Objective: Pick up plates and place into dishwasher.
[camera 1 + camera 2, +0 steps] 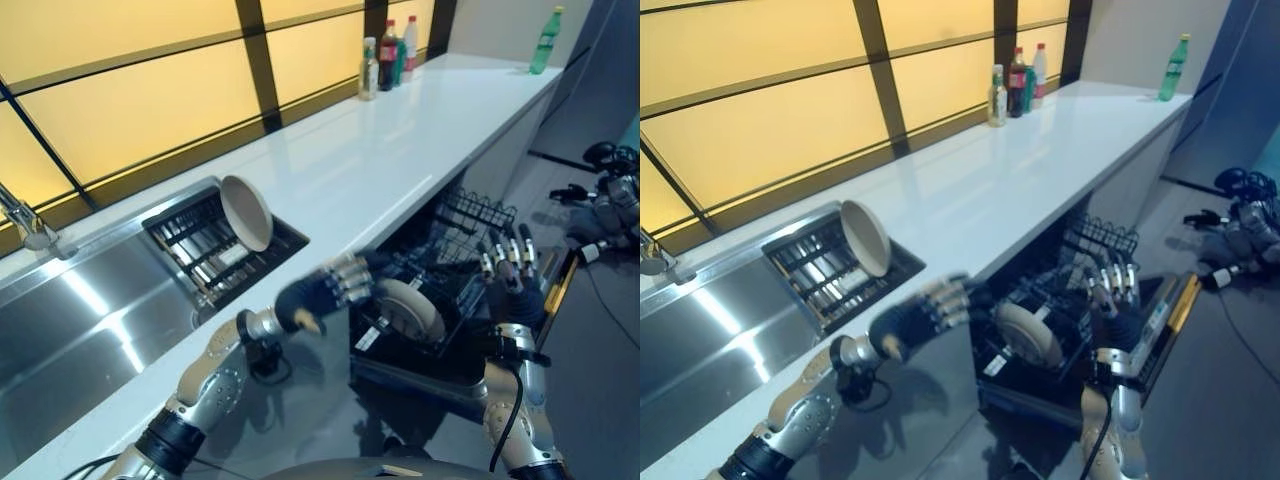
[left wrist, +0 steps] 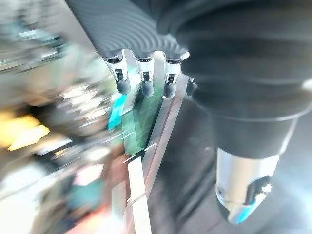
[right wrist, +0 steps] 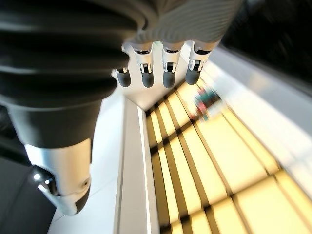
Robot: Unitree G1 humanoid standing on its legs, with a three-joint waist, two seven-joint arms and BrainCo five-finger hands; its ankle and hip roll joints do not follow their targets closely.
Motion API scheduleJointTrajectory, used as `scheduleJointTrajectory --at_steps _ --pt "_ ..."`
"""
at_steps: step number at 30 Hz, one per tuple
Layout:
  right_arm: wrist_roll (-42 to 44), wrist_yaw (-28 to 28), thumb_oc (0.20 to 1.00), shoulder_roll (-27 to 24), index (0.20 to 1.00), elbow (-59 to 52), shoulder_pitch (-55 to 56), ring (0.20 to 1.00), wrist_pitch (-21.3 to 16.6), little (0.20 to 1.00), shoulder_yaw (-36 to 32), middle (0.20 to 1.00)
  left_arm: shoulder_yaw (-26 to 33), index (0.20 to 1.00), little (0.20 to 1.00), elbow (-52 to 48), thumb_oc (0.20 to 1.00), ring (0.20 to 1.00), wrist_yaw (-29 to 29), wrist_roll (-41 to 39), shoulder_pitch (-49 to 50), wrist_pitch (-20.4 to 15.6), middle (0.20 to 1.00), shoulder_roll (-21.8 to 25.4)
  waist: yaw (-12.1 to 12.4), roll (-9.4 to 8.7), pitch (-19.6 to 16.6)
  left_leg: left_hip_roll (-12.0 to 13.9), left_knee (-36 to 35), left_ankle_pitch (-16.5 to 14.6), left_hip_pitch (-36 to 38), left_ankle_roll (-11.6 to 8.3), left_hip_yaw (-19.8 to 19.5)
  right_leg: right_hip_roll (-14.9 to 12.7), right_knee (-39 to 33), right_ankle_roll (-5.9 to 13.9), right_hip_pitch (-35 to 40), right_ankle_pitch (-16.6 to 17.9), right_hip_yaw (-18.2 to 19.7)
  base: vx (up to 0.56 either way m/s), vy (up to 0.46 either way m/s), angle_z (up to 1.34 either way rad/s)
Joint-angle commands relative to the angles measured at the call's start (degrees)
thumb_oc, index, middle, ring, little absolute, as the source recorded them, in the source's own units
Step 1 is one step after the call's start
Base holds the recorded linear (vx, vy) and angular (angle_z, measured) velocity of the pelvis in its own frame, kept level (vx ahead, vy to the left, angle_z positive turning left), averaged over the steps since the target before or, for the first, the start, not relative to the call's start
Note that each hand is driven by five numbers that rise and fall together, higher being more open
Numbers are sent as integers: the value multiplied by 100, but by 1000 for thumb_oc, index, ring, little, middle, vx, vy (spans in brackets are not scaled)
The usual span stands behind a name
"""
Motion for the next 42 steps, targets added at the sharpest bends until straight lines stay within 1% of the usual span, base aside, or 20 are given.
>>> scheduleJointTrajectory --at_steps 1,3,5,8,10,12,14,15,17,19,22,24,25,28,30,31,32,34,37,42 --pt "288 364 1000 -1 1000 -688 -377 1000 -9 1000 20 1000 577 1000 1000 -698 1000 1000 602 75 -99 -748 1000 83 213 -46 65 -256 192 -444 30 377 -407 307 276 55 -91 -76 -306 -59 28 27" --pt "448 450 1000 45 1000 -764 -452 1000 -24 1000 112 1000 918 1000 1000 -780 1000 1000 1119 498 -90 -1141 1000 93 307 -83 80 -250 190 -449 49 372 -446 307 282 39 -73 -119 -406 -43 19 25" --pt "622 539 1000 106 1000 -834 -615 1000 -31 1000 208 1000 1181 1000 1000 -880 1000 1000 1913 844 -83 -1378 1000 175 406 -109 85 -225 168 -418 77 340 -495 306 264 32 -9 -169 -502 -19 4 27" --pt "693 542 1000 191 1000 -877 -867 1000 -132 1000 241 1000 1538 1000 1000 -816 1000 1000 2495 1046 -138 -1491 1000 153 522 -121 49 -190 174 -362 60 304 -512 310 275 14 62 -238 -605 5 2 17" --pt "633 440 1000 207 1000 -926 -991 1000 -156 1000 198 1000 1706 1000 1000 -817 1000 1000 2590 1065 -157 -1460 1000 111 560 -137 16 -161 263 -370 14 276 -456 313 271 -15 106 -288 -665 2 12 18" --pt "523 318 1000 164 1000 -927 -1092 1000 -151 1000 116 1000 1817 1000 1000 -864 1000 1000 2648 1189 -164 -1439 1000 91 554 -172 20 -143 618 -496 -103 244 -205 305 282 -69 129 -328 -749 -10 38 26" --pt "446 187 1000 116 1000 -891 -1022 1000 -222 1000 -64 1000 1777 1000 1000 -861 1000 1000 2557 1128 -262 -1284 1000 57 443 -175 23 -31 819 -499 -198 202 549 220 246 -89 191 -294 -1159 -14 85 55" --pt "386 216 1000 126 1000 -836 -989 1000 -284 1000 -144 1000 1771 1000 1000 -821 1000 1000 2537 1088 -309 -1196 1000 60 401 -160 12 41 714 -455 -181 223 665 187 298 -88 187 -311 -1302 3 142 111" --pt "412 315 1000 130 1000 -695 -962 1000 -350 1000 -250 1000 1820 1000 1000 -588 1000 1000 2582 1102 -344 -1138 1000 121 344 -106 28 9 482 -421 -63 318 523 111 630 -7 122 -347 -1317 27 149 115" --pt "514 480 1000 188 1000 -730 -902 1000 -369 1000 -356 1000 1874 1000 1000 -465 1000 1000 2604 1209 -368 -1061 1000 152 324 -74 33 -87 242 -368 -23 432 326 54 1082 55 -45 -233 -1191 7 136 40" --pt "509 552 1000 319 1000 -858 -751 1000 -466 1000 -483 1000 1872 1000 1000 -312 1000 1000 2477 1244 -426 -1001 1000 196 262 39 116 -192 96 -297 -94 619 104 -4 2528 48 -605 126 -922 -34 148 19" --pt "526 599 1000 333 1000 -880 -625 1000 -564 1000 -559 1000 1795 1000 1000 -314 1000 1000 2307 1258 -412 -993 1000 170 182 111 262 -199 149 -277 -133 633 -118 129 3438 23 -1042 479 -628 -19 77 43" --pt "506 622 1000 357 1000 -879 -571 1000 -592 1000 -606 1000 1759 1000 1000 -324 1000 1000 2230 1290 -405 -974 1000 147 144 98 300 -216 167 -262 -139 609 -238 200 3504 30 -1152 598 -479 42 -8 56" --pt "550 722 1000 368 1000 -905 -422 1000 -655 1000 -718 1000 1647 1000 1000 -388 1000 1000 2058 1384 -373 -923 1000 177 19 -13 358 -251 193 -258 -83 468 -492 297 2709 55 -1107 671 -311 127 -114 58" --pt "570 682 1000 362 1000 -938 -471 1000 -672 1000 -799 1000 1542 1000 1000 -481 1000 1000 2137 1562 -431 -854 1000 210 -58 -147 387 -288 315 -434 -15 380 -567 250 1366 75 -931 588 -253 196 -204 53" --pt "578 668 1000 361 1000 -926 -504 1000 -677 1000 -812 1000 1517 1000 1000 -491 1000 1000 2180 1612 -458 -843 1000 226 -85 -185 409 -292 349 -512 24 368 -610 246 1150 119 -911 679 -197 180 -203 44" --pt "583 627 1000 360 1000 -904 -558 1000 -662 1000 -859 1000 1517 1000 1000 -493 1000 1000 2217 1678 -483 -807 1000 232 -112 -214 419 -252 394 -583 64 363 -589 262 985 165 -861 691 -102 162 -185 42" --pt "529 567 1000 337 1000 -849 -658 1000 -565 1000 -999 1000 1575 1000 1000 -482 1000 1000 2156 1713 -474 -721 1000 261 -77 -216 356 -144 445 -583 58 309 -527 318 693 184 -576 359 -115 169 -177 43" --pt "475 364 1000 251 1000 -873 -698 1000 -436 1000 -1091 1000 1677 1000 1000 -475 1000 1000 1949 1813 -397 -602 1000 346 -47 -184 217 -88 425 -515 55 261 -533 439 482 138 -346 156 -21 182 -121 17" --pt "342 183 1000 152 1000 -905 -582 1000 -266 1000 -1158 1000 1759 1000 1000 -302 1000 1000 1938 2894 -537 -822 1000 900 -125 -84 39 -26 303 -436 82 229 -512 611 317 9 -232 -77 124 167 -92 -18"
